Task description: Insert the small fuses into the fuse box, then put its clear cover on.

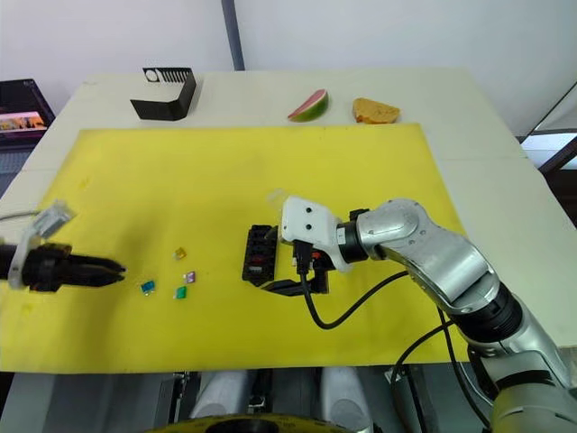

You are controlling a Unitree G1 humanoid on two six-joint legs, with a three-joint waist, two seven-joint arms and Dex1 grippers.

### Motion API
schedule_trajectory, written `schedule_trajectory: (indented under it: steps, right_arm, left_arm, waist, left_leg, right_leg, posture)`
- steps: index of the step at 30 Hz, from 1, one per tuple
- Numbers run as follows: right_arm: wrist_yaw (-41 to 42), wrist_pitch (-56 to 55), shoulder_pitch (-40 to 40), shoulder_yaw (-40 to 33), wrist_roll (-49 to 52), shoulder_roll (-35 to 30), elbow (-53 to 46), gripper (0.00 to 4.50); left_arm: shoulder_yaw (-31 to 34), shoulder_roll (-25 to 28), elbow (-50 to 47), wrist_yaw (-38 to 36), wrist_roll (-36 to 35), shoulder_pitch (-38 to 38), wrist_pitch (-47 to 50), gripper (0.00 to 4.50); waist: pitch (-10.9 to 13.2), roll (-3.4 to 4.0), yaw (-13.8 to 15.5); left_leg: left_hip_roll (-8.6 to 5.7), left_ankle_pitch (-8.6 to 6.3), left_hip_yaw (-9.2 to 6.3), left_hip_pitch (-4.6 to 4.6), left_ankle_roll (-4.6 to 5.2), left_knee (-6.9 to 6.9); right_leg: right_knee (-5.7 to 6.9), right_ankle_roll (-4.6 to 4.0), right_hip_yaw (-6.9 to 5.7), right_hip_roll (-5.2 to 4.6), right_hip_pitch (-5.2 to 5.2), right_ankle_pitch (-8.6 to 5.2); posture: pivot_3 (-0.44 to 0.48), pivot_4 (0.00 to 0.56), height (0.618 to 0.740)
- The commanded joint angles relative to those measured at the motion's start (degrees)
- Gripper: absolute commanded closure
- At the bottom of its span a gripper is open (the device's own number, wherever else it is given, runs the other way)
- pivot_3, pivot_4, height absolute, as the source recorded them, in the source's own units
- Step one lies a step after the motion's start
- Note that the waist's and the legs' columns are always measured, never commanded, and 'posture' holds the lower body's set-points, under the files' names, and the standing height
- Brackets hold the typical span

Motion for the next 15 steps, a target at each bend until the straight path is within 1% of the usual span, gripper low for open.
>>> schedule_trajectory:
  steps: [1,4,7,10,13,15]
  right_arm:
    - [0.55,-1.67,-0.36,-0.23,-0.25,0.49,-0.70,0.00]
    - [0.62,-1.72,-0.36,-0.19,-0.10,0.80,-0.48,0.00]
    - [0.80,-1.46,-0.70,-0.21,0.17,1.11,-0.20,0.00]
    - [0.81,-0.24,-2.14,-1.65,1.72,1.88,0.35,0.00]
    - [0.02,4.50,-5.37,-5.77,7.35,4.39,1.38,0.00]
    - [-0.01,6.58,-7.28,-7.11,9.59,5.18,1.87,0.00]
  left_arm:
    - [15.21,-1.12,-8.91,5.96,-8.04,10.59,10.95,2.22]
    - [24.80,-6.09,-13.36,12.80,-12.96,16.90,18.67,2.22]
    - [30.76,-12.23,-15.31,21.00,-17.04,18.64,25.41,2.22]
    - [33.22,-17.56,-18.01,26.93,-19.12,20.00,28.80,2.22]
    - [34.73,-21.29,-19.23,31.15,-20.21,20.57,30.50,2.22]
    - [35.45,-22.96,-18.40,33.08,-20.27,20.53,30.74,2.22]
  waist:
    - [0.01,0.00,0.11]
    - [0.01,0.00,0.54]
    - [-0.02,-0.05,0.62]
    - [-0.03,-0.06,0.45]
    - [-0.03,-0.06,0.31]
    - [-0.03,-0.06,0.33]
  left_leg:
    - [0.01,0.00,0.00,0.00,0.00,-0.01]
    - [0.01,0.00,-0.02,0.03,-0.01,-0.03]
    - [0.01,0.00,-0.05,0.07,-0.02,-0.02]
    - [0.00,0.00,-0.06,0.08,-0.04,-0.03]
    - [0.01,0.04,-0.06,0.08,-0.12,-0.07]
    - [0.01,0.06,-0.06,0.08,-0.17,-0.11]
  right_leg:
    - [-0.02,0.00,0.00,-0.01,-0.01,0.00]
    - [-0.05,-0.01,-0.01,-0.05,0.05,0.00]
    - [-0.04,-0.02,-0.05,-0.08,0.12,0.01]
    - [-0.04,-0.03,-0.05,-0.09,0.11,0.01]
    - [-0.04,-0.04,-0.05,-0.10,0.08,0.02]
    - [-0.03,-0.05,-0.04,-0.10,0.05,0.02]
  posture:
    - [0.000,0.150,0.740]
    - [0.000,0.150,0.740]
    - [0.000,0.150,0.740]
    - [0.000,0.150,0.740]
    - [0.000,0.150,0.740]
    - [0.000,0.150,0.740]
